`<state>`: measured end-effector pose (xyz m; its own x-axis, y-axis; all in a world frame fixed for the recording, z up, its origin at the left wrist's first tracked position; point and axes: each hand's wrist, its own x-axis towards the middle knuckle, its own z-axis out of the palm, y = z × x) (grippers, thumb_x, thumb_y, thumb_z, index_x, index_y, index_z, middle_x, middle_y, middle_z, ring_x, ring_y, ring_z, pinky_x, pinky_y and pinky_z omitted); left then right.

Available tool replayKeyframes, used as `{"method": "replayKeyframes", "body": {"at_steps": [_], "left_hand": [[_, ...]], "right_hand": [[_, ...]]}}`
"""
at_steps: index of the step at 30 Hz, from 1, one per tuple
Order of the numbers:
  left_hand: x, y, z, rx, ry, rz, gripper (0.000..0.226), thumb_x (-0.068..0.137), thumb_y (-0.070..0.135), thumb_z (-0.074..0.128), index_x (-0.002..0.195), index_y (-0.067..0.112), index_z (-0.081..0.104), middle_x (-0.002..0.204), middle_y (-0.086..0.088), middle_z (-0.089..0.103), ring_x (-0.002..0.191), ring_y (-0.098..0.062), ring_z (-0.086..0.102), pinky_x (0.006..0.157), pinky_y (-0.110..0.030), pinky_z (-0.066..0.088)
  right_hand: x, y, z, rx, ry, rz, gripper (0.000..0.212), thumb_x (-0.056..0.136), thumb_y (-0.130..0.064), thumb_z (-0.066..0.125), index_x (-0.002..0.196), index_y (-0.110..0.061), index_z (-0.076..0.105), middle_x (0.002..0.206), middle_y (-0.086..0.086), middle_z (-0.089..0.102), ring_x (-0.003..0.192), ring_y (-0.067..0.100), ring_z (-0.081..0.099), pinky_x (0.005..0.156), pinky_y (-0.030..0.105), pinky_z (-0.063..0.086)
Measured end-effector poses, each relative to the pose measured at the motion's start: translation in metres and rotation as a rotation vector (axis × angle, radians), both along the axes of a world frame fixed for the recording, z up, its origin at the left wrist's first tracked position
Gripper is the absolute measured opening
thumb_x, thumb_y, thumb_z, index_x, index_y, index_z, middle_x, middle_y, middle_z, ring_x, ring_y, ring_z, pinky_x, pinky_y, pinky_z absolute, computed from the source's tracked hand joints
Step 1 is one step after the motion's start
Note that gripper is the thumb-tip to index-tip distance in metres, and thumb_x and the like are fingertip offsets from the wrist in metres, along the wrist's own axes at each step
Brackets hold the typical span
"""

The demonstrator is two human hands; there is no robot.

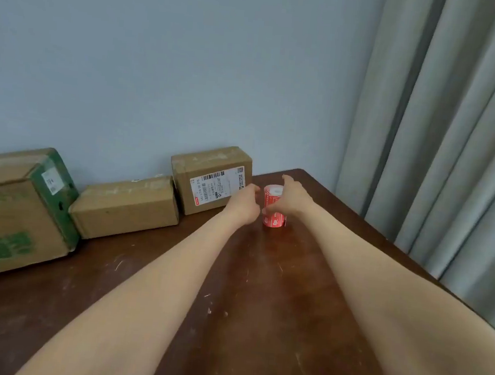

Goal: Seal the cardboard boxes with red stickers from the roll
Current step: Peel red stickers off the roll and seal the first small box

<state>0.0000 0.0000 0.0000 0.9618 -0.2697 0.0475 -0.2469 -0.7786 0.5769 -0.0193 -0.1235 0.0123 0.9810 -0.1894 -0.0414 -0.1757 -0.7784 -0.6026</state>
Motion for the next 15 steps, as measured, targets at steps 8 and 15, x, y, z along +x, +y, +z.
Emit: {"method": "replayKeyframes", "body": {"at_steps": [8, 15], "left_hand": [[-0.006, -0.020, -0.008, -0.068, 0.057, -0.019, 0.030, 0.091, 0.016, 0.057, 0.120, 0.007, 0.057, 0.116, -0.012, 0.065, 0.105, -0.028, 0.061, 0.090, -0.037, 0.049], [-0.016, -0.030, -0.007, -0.172, 0.099, -0.052, 0.043, 0.090, 0.022, 0.060, 0.132, 0.014, 0.053, 0.126, -0.009, 0.062, 0.112, -0.029, 0.060, 0.095, -0.041, 0.050]], "right_hand": [[-0.001, -0.014, -0.021, 0.057, -0.071, -0.026, 0.067, 0.079, -0.031, 0.074, 0.134, -0.011, 0.040, 0.124, 0.012, 0.059, 0.111, 0.029, 0.059, 0.089, 0.036, 0.048], [-0.014, -0.027, -0.025, 0.032, -0.129, -0.039, 0.045, 0.087, -0.034, 0.064, 0.123, -0.014, 0.048, 0.112, 0.009, 0.063, 0.095, 0.024, 0.060, 0.074, 0.033, 0.047]]}}
